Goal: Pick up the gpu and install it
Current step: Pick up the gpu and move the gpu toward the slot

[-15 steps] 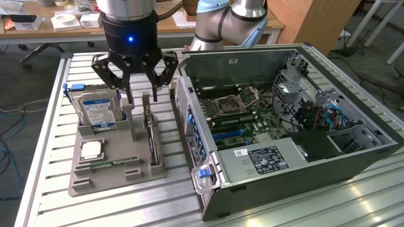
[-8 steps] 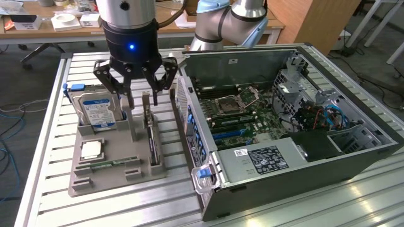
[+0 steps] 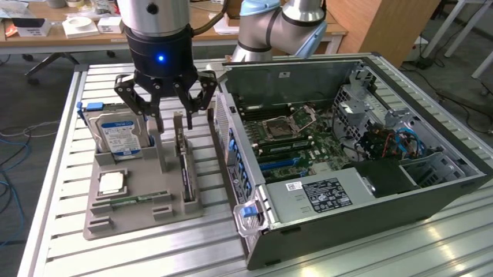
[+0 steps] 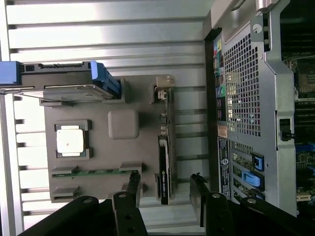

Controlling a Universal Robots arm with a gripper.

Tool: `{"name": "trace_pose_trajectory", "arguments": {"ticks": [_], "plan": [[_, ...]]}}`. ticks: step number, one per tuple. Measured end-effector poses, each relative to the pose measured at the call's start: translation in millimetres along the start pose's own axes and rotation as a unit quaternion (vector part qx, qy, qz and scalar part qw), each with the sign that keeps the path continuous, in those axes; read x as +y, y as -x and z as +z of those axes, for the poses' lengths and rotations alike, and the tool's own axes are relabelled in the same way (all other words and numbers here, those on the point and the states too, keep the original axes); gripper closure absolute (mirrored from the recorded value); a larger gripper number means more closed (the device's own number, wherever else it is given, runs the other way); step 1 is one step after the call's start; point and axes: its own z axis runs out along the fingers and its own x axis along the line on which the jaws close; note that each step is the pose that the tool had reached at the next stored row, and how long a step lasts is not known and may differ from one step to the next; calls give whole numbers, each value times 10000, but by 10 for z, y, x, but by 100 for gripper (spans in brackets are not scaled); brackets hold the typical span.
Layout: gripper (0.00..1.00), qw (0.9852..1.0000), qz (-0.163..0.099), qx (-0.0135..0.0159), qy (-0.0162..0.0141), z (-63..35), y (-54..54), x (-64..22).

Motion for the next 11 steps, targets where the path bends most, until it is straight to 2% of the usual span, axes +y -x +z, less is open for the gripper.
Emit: {"name": "trace_pose_trajectory", "arguments": {"ticks": [11], "plan": [[47,10000,1,-1,1,15,1,0]]}}
